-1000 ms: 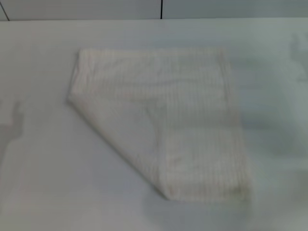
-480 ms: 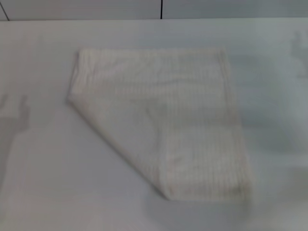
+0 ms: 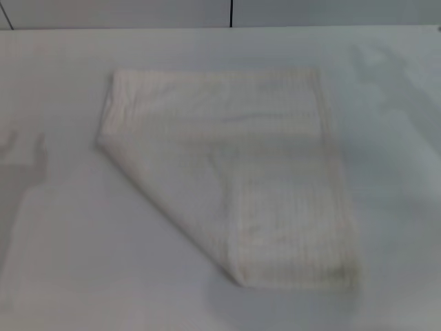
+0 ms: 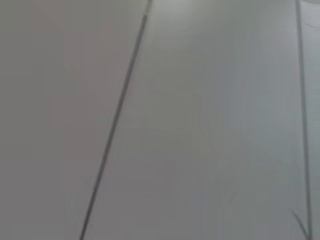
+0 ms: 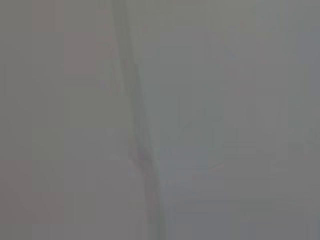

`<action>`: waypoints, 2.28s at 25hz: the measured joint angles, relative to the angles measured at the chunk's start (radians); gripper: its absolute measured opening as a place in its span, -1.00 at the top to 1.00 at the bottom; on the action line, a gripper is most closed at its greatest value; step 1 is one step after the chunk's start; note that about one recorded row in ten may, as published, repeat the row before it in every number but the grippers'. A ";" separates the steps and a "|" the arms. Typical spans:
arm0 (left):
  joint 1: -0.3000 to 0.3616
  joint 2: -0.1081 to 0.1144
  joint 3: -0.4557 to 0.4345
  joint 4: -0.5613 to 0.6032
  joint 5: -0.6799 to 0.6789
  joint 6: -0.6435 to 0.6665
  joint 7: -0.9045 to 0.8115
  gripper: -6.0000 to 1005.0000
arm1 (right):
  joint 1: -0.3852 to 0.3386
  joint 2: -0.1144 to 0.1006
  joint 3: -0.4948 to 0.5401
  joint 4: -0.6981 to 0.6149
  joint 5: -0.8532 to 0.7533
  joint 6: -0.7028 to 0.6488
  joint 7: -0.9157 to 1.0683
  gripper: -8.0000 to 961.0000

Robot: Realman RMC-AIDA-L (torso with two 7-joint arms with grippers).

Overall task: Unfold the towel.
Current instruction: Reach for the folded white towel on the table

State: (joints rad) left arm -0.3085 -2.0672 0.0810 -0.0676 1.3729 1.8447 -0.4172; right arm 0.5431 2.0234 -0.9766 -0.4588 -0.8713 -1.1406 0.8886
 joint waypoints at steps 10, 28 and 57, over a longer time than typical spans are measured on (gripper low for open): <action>-0.014 0.003 0.005 0.051 0.084 -0.017 -0.015 0.07 | 0.240 -0.148 0.105 -0.330 -1.235 -0.224 1.087 0.50; -0.090 0.004 0.349 0.322 0.106 -0.201 -0.389 0.08 | 0.306 -0.051 0.103 -0.329 -1.531 -0.210 1.182 0.98; -0.184 0.004 0.722 0.751 0.323 -0.374 -1.070 0.08 | 0.300 -0.014 0.068 -0.235 -1.533 -0.058 1.165 0.99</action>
State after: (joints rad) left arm -0.4923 -2.0633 0.8027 0.6837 1.6962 1.4710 -1.4871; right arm 0.8428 2.0090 -0.9082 -0.6935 -2.4040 -1.1983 2.0534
